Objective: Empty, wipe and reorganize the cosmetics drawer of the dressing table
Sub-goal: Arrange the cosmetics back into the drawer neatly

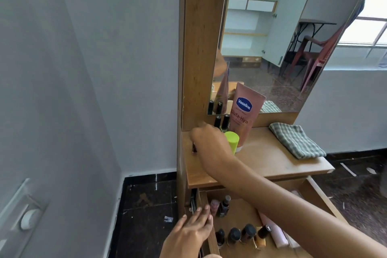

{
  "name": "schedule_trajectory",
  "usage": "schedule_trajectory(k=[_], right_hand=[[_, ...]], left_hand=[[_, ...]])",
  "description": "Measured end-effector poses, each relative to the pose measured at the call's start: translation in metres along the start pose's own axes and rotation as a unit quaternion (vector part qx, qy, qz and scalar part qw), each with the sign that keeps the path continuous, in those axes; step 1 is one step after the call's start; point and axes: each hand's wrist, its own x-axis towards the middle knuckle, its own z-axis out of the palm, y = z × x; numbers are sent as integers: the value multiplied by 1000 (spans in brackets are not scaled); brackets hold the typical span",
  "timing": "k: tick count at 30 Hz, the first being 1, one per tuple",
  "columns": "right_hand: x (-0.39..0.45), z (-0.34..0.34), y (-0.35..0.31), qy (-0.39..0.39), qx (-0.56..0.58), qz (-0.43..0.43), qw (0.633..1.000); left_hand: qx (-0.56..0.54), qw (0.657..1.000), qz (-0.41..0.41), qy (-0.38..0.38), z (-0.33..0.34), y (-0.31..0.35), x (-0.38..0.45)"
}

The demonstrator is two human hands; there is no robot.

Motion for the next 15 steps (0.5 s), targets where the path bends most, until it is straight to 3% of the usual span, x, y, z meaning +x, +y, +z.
schedule_trajectory(k=[1,4,5,10,15], right_hand=[[-13,-3,5,-2,26,-15,1000],[-58,-8,28,-15,104,-33,994],[-73,-9,37,-28,123,-27,992],[-136,1,72,-93,198,51,974],[-172,41,68,-121,233,49,964]], left_hand=[[-13,998,-20,-52,-7,3,-4],[-21,998,-29,-43,-1,6,-7],[-28,995,-44,-82,-3,11,-9],[-49,997,-66,-8,-3,17,-17],[-58,996,-69,18,0,17,-19]])
